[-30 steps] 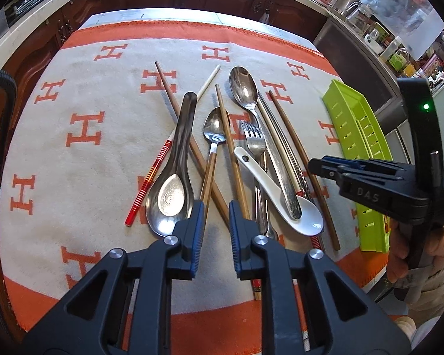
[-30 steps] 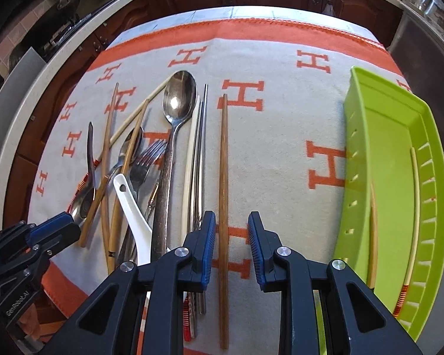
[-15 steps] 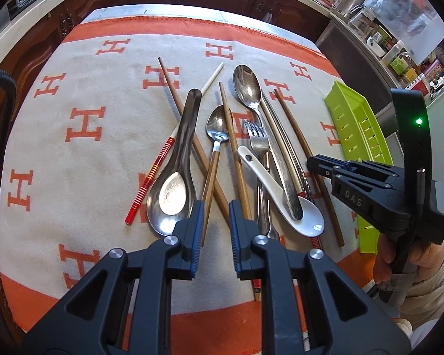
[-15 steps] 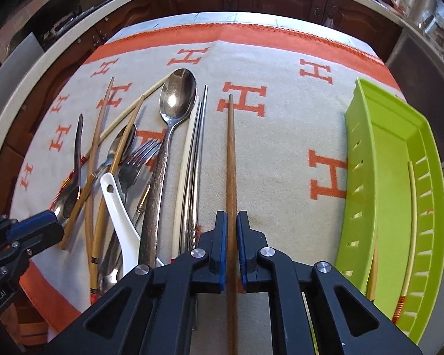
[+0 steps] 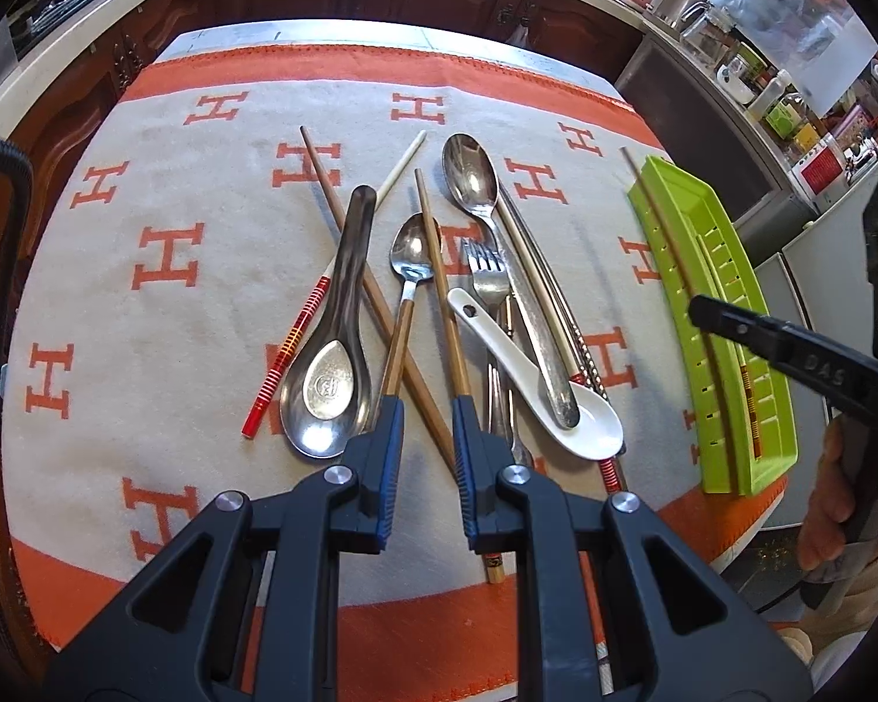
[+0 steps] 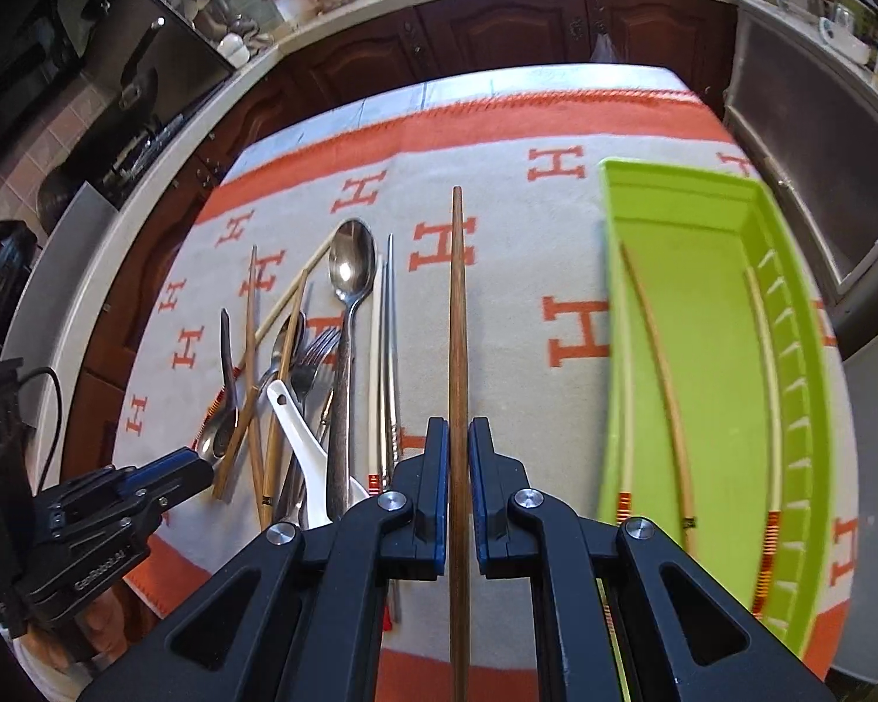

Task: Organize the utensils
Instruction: 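Grasp a wooden chopstick with the right gripper and place it in the tray, then move the right gripper back over the pile and grasp another wooden chopstick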

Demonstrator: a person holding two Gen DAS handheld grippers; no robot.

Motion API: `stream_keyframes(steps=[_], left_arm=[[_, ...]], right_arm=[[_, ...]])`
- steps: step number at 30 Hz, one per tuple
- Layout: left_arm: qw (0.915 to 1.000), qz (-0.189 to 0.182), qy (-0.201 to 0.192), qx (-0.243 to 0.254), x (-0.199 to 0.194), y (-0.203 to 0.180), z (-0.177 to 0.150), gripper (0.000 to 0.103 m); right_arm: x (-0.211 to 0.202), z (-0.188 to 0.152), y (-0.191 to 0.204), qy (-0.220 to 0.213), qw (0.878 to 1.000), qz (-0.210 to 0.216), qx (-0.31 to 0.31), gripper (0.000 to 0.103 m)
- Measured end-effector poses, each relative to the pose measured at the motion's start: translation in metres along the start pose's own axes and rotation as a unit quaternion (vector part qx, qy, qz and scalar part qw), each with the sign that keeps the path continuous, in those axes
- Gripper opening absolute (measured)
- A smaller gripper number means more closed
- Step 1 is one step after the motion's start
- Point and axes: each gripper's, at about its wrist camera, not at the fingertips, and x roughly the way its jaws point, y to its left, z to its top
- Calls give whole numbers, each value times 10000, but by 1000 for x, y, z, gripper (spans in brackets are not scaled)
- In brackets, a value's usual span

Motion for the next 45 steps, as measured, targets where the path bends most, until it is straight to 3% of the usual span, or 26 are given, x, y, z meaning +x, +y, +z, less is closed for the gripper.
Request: stream_keyframes(steps=[7, 18, 20, 22, 25, 38, 45], left_arm=[[9999, 18, 83, 98, 1, -10, -4, 14], [9998, 121, 118, 135, 0, -12, -6, 14], [9997, 138, 119, 145, 0, -13, -5, 14], [9997, 162, 114, 140, -1, -12, -5, 14], [9997, 207, 82, 129, -2, -9, -4, 14], [9989, 432, -173, -90, -23, 20, 7, 14], [9979, 492, -399, 113, -47, 20, 10, 14]], right_arm=[[-34, -2, -46, -218, 9985, -394, 311, 6], [-20, -9, -101, -73, 9948, -790, 639, 7], [-14, -7, -103, -57, 9940, -862, 676, 8], [-10, -4, -105, -28, 9925, -966, 750, 17], [-9, -3, -104, -90, 9922, -986, 758, 29], [-29, -4, -50, -235, 9972, -655, 285, 29], [-39, -3, -4, -271, 9989, -316, -232, 29]])
